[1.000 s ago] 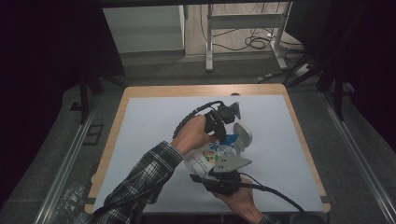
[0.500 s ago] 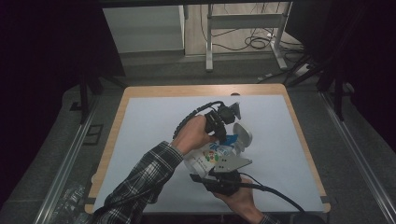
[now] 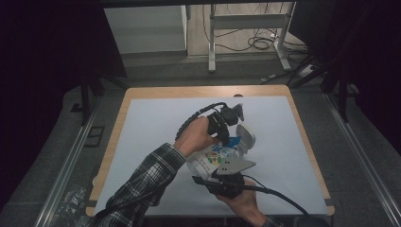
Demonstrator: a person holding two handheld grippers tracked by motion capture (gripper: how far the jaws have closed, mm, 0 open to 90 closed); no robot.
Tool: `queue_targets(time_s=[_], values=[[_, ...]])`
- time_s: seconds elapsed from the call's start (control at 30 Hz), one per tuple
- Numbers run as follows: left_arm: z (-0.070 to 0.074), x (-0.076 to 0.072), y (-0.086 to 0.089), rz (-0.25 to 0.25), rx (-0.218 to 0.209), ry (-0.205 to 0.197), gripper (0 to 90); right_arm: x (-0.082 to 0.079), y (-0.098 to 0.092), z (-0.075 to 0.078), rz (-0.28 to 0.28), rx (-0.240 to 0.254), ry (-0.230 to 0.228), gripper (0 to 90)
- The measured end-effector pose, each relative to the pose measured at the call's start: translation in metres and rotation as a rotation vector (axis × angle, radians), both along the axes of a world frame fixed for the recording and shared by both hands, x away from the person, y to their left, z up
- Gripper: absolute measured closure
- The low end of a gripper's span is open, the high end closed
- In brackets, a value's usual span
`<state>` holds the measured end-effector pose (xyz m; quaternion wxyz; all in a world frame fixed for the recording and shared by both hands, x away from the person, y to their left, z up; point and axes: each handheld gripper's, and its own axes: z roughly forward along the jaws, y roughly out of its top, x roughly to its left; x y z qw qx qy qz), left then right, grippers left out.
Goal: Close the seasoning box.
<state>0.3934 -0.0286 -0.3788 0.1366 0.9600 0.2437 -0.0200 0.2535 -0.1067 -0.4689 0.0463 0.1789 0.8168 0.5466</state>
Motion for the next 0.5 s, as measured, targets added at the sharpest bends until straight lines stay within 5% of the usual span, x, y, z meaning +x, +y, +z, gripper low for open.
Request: queue_targets(time_s=[0.5], values=[[-0.0006, 0.0005, 0.0001, 0.001, -0.002, 0.004, 89.8, -0.0002, -0.0004, 0.0008, 0.000, 0.003, -0.003, 76.9]])
